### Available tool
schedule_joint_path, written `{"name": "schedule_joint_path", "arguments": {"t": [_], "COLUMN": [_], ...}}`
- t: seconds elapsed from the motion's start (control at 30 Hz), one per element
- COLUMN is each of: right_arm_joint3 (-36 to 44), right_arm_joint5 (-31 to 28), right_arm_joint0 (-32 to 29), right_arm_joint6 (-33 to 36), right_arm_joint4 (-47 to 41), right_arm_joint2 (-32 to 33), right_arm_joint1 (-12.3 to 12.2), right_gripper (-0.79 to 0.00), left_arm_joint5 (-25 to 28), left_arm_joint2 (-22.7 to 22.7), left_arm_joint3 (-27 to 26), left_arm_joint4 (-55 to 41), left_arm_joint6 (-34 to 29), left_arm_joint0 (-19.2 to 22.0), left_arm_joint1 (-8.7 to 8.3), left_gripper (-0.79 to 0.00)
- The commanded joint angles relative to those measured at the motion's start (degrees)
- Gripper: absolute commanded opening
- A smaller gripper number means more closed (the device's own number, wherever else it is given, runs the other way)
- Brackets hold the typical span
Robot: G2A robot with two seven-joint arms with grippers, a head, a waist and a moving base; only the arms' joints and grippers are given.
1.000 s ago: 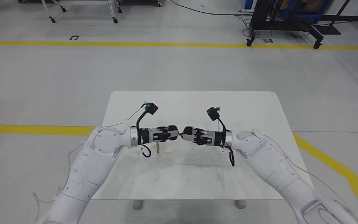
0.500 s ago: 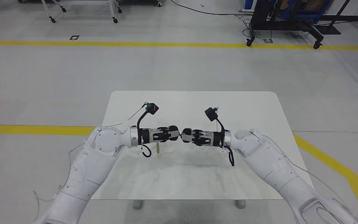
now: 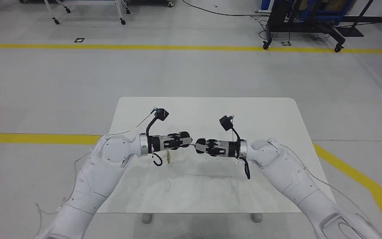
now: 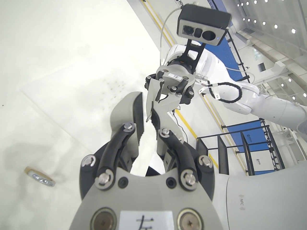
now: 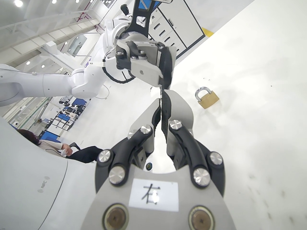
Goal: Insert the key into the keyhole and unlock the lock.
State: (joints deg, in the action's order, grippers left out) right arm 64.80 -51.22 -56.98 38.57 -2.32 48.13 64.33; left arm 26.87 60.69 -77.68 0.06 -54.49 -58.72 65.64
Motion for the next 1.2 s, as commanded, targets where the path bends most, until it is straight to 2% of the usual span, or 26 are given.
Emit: {"name": "schedule_joint_path", "arguments": {"t": [0.0, 0.13, 0.23, 0.4, 0.57, 0.63, 0.73, 0.87, 1.0, 1.03, 1.07, 1.17], "right_arm_joint3": [0.0, 0.1, 1.0, 3.3, 6.8, 8.2, 8.6, 8.6, 8.6, 8.6, 8.6, 8.6], "right_arm_joint5": [0.0, 0.2, 2.4, 5.5, 8.4, 9.5, 10.1, 10.1, 10.1, 10.1, 10.1, 10.1], "right_arm_joint0": [-0.5, -2.4, -4.5, -8.8, -12.0, -12.7, -12.8, -12.8, -12.8, -12.8, -12.8, -12.8], "right_arm_joint6": [-1.0, -4.8, -9.2, -14.9, -17.0, -17.0, -16.9, -16.9, -16.9, -16.9, -16.9, -16.9], "right_arm_joint4": [0.7, 3.5, 7.7, 11.9, 14.3, 14.7, 14.5, 14.5, 14.5, 14.5, 14.5, 14.5], "right_arm_joint2": [0.9, 4.0, 7.1, 12.6, 16.5, 17.1, 17.2, 17.2, 17.2, 17.2, 17.2, 17.2], "right_arm_joint1": [-0.2, -1.1, -1.8, -3.2, -4.2, -4.4, -4.4, -4.4, -4.4, -4.4, -4.4, -4.4], "right_gripper": [-0.785, -0.785, -0.785, -0.785, -0.785, -0.785, -0.785, -0.785, -0.785, -0.785, -0.785, -0.785], "left_arm_joint5": [0.3, 0.1, -1.2, -5.0, -10.0, -14.3, -24.9, -32.9, -35.7, -36.3, -36.7, -37.0], "left_arm_joint2": [0.7, 2.3, 3.0, 3.2, 3.5, 3.4, 3.3, 2.7, 0.3, -0.4, -1.3, -3.4], "left_arm_joint3": [-0.2, -1.2, -3.3, -6.5, -11.1, -13.7, -19.1, -23.4, -21.3, -19.7, -18.4, -15.6], "left_arm_joint4": [-0.3, 3.7, 11.9, 23.3, 32.8, 35.6, 45.0, 50.0, 50.0, 49.9, 50.1, 49.6], "left_arm_joint6": [0.5, 2.7, 5.7, 9.1, 9.9, 6.7, 3.8, 0.6, -1.8, -2.7, -3.7, -4.4], "left_arm_joint0": [-0.2, -1.0, -2.2, -3.9, -6.4, -7.6, -9.6, -12.2, -11.4, -10.6, -9.8, -7.7], "left_arm_joint1": [-0.18, -0.73, -1.25, -1.81, -2.44, -2.7, -3.1, -3.22, -2.61, -2.41, -2.2, -1.51], "left_gripper": [0.0, 0.0, 0.0, 0.0, 0.0, 0.0, 0.0, 0.0, 0.0, -0.08, -0.126, -0.154]}}
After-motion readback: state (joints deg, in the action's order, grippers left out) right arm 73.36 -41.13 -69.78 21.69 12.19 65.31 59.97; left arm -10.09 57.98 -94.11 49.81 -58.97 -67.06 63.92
